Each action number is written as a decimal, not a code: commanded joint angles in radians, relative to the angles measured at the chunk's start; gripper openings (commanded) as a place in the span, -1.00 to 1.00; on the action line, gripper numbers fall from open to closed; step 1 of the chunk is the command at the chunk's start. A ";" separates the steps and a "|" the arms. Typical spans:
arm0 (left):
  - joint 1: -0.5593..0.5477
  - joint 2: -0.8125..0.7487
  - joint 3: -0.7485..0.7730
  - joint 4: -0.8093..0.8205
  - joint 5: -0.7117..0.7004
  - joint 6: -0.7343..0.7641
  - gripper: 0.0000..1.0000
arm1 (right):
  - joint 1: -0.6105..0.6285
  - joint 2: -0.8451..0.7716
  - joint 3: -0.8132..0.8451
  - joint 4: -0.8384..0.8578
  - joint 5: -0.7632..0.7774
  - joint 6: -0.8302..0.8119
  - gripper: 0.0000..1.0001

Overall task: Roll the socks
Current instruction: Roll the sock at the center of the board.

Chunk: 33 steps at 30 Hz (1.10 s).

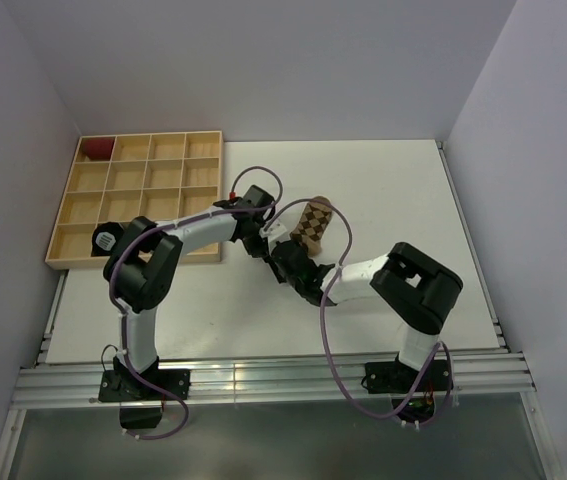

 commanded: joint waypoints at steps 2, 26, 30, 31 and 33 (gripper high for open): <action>0.030 -0.051 -0.028 0.006 -0.004 -0.023 -0.32 | -0.063 0.007 0.007 -0.157 -0.099 0.045 -1.00; 0.006 -0.277 -0.266 0.384 -0.021 -0.163 0.51 | -0.545 0.105 -0.021 -0.030 -1.112 0.514 -1.00; -0.037 -0.268 -0.314 0.416 -0.024 -0.161 0.47 | -0.594 0.142 -0.059 0.051 -1.153 0.593 -1.00; -0.042 -0.265 -0.317 0.419 -0.019 -0.160 0.48 | -0.602 0.145 -0.061 0.045 -1.152 0.598 -1.00; -0.045 -0.248 -0.321 0.433 -0.011 -0.163 0.48 | -0.619 0.154 -0.058 0.013 -1.143 0.601 -1.00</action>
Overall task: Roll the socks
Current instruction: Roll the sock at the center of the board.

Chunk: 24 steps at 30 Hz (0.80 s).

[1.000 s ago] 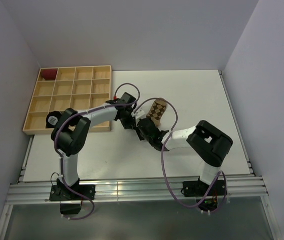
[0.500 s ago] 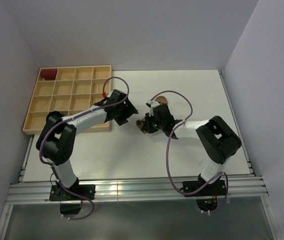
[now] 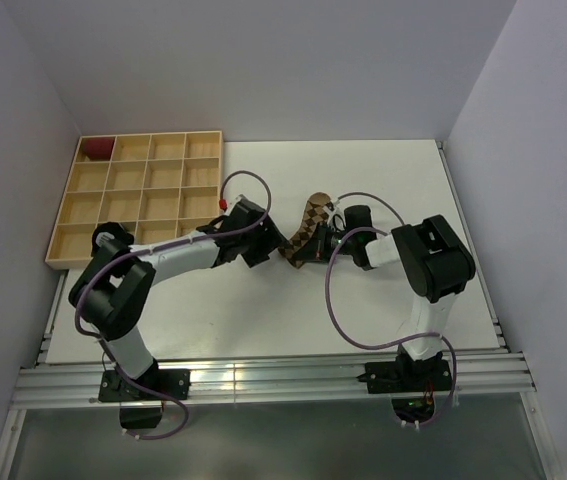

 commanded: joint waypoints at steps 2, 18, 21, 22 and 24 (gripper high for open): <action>-0.006 0.028 -0.002 0.079 0.014 0.010 0.47 | -0.025 0.049 -0.036 -0.079 -0.001 0.049 -1.00; -0.020 0.150 0.047 0.131 0.032 0.004 0.41 | -0.083 0.080 -0.046 -0.148 0.070 0.091 -1.00; -0.022 0.158 0.045 0.154 0.035 0.004 0.40 | -0.083 0.085 -0.036 -0.163 0.070 0.084 -1.00; -0.020 0.163 0.045 0.159 0.034 0.003 0.40 | -0.081 0.085 -0.033 -0.165 0.071 0.083 -1.00; -0.020 0.170 0.057 0.154 0.031 0.004 0.40 | -0.081 0.091 -0.026 -0.171 0.068 0.077 -1.00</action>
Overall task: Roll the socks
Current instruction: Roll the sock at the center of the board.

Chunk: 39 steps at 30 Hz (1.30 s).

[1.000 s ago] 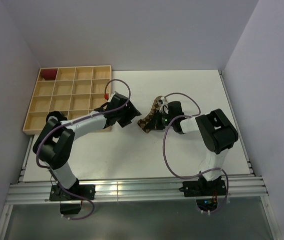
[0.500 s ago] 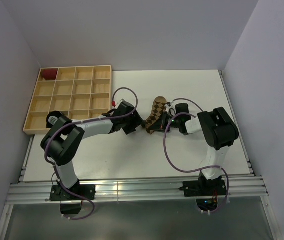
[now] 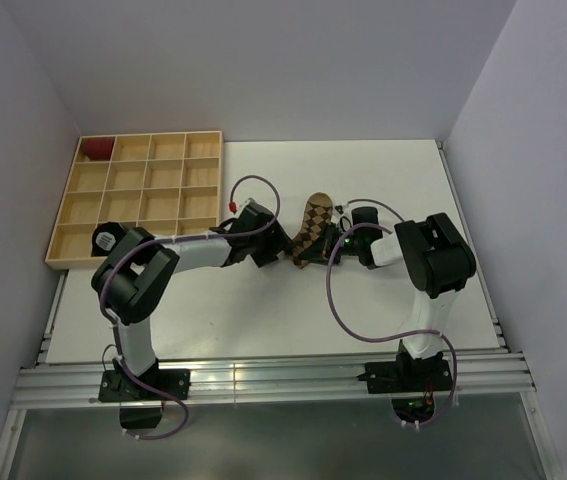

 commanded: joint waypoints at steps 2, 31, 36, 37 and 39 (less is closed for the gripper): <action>-0.006 0.040 0.045 0.012 -0.001 0.004 0.39 | -0.009 0.061 -0.010 -0.166 0.115 -0.061 -1.00; -0.012 0.170 0.327 -0.610 -0.206 0.225 -0.88 | 0.121 -0.248 -0.051 -0.155 0.372 -0.289 -0.03; -0.012 0.192 0.413 -0.715 -0.228 0.263 -0.87 | 0.241 -0.400 -0.106 -0.129 0.627 -0.411 0.04; -0.012 0.199 0.426 -0.726 -0.225 0.279 -0.87 | 0.282 -0.429 -0.111 -0.123 0.687 -0.449 0.04; -0.010 0.218 0.459 -0.749 -0.219 0.286 -0.86 | 0.323 -0.449 -0.121 -0.097 0.730 -0.480 0.06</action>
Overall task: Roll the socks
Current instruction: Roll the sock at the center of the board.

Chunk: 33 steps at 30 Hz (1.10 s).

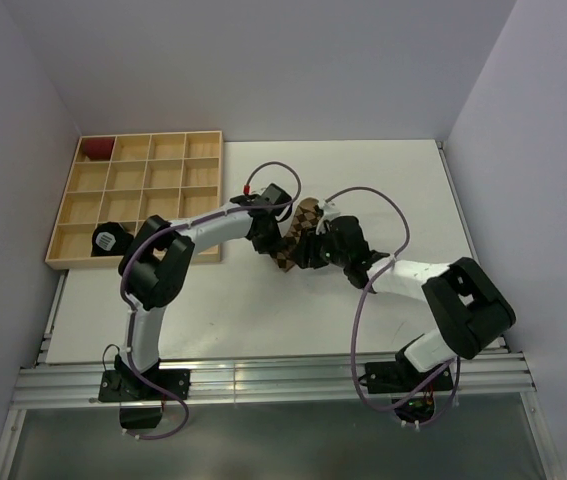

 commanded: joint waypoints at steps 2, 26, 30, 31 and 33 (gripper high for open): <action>0.004 0.058 0.057 -0.156 -0.032 0.080 -0.86 | 0.108 -0.057 -0.014 0.065 0.211 -0.160 0.09; 0.007 0.051 0.041 -0.116 0.011 0.092 -0.77 | 0.257 0.141 0.095 0.050 0.269 -0.229 -0.55; 0.011 0.006 -0.011 -0.054 0.028 0.077 -0.68 | 0.211 0.152 0.121 0.003 0.168 -0.180 -1.00; 0.016 -0.002 -0.031 -0.042 0.030 0.076 -0.63 | 0.194 0.157 0.129 -0.010 0.133 -0.168 -1.00; 0.019 -0.028 -0.049 -0.008 0.036 0.066 -0.54 | 0.138 0.186 0.146 -0.054 0.032 -0.123 -1.00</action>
